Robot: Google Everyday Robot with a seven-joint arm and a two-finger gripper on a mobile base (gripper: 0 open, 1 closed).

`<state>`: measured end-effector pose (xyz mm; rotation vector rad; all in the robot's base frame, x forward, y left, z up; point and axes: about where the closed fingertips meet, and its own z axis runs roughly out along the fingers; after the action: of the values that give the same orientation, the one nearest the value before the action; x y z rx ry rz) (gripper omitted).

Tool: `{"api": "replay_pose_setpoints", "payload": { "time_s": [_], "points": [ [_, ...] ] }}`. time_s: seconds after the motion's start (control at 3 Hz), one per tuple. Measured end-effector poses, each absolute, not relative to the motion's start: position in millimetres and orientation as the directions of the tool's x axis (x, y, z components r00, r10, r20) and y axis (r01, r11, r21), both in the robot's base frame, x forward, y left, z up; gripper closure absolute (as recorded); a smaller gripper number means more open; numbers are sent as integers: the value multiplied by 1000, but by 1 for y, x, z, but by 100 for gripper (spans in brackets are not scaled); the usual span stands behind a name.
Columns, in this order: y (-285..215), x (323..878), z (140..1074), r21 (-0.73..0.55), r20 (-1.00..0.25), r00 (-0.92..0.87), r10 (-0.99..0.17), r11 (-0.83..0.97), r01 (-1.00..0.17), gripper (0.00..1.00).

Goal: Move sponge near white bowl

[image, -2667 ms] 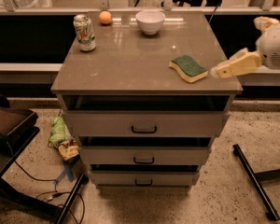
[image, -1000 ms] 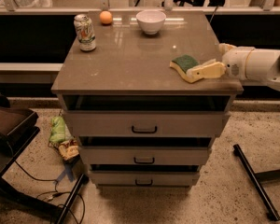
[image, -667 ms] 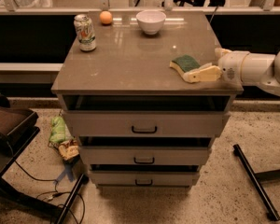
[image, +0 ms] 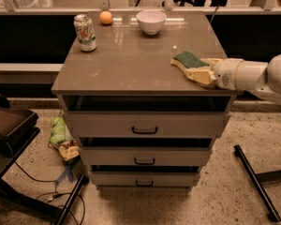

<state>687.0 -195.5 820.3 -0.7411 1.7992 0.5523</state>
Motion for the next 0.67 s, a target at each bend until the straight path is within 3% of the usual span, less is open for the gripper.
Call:
{"api": "replay_pose_setpoints", "payload": {
  "time_s": [0.33,0.67],
  "points": [
    [-192,688,820,19,-944,-242,-224,696,-718,88],
    [-190,688,820,20,-944,-242,-224,694,-720,100]
  ]
}}
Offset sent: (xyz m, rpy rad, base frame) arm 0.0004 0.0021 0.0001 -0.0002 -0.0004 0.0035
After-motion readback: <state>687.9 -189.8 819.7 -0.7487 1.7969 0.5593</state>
